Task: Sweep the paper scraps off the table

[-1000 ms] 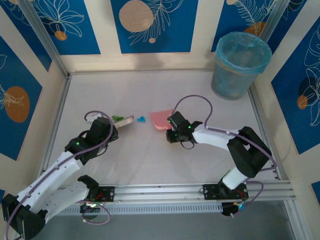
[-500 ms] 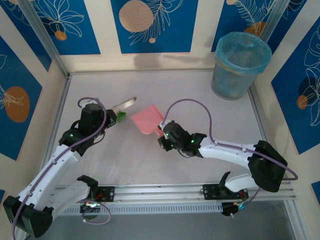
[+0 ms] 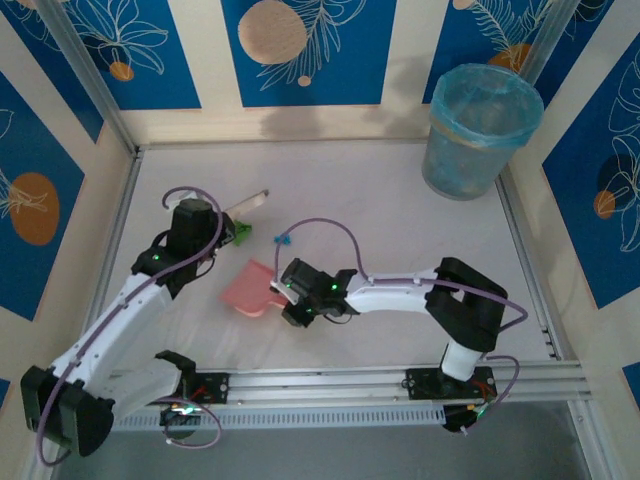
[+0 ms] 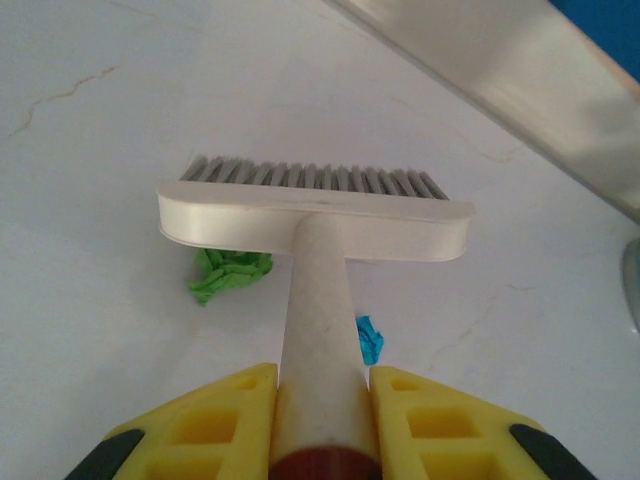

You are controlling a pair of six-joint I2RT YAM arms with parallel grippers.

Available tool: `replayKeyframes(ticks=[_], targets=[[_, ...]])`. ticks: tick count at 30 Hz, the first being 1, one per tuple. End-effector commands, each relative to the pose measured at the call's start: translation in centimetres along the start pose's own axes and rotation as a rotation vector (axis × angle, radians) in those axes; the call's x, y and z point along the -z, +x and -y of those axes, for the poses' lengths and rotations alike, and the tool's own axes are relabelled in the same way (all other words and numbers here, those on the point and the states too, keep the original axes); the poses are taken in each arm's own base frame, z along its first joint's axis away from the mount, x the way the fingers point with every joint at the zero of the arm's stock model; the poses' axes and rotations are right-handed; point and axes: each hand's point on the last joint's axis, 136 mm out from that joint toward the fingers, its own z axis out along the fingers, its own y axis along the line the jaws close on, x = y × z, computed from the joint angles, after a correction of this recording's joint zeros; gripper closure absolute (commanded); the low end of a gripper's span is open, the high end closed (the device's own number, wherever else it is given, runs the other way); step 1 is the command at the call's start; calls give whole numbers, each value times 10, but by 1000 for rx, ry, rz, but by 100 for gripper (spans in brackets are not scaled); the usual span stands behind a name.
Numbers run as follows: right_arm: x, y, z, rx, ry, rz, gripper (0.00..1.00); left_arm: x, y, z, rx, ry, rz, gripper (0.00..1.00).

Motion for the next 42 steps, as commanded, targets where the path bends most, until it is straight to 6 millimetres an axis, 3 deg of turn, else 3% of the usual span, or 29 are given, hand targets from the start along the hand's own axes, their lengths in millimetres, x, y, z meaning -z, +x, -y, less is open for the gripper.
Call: replayKeyframes(ticks=[1,6,11,18,27,33,37,42], targets=[[-3,5,11,9,64,-61,100,-9,-20,5,-24,-7,56,94],[-6,9,24,-3,130,-91,100,-30,-7,4,-19,-20,-26,98],[-8,12,37,-34,179,-114,100,-32,7,4,-4,6,-75,100],[-12,14,47,-75,198,-139,100,-11,25,9,37,100,-143,100],[-16,15,51,-97,208,-146,100,27,53,0,77,181,-215,100],[-15,15,53,-101,216,-142,100,39,74,-4,74,214,-292,100],[-15,15,54,-104,223,-142,100,53,59,-5,63,219,-223,98],[-15,15,55,-102,230,-142,100,71,20,-17,13,138,-39,94]])
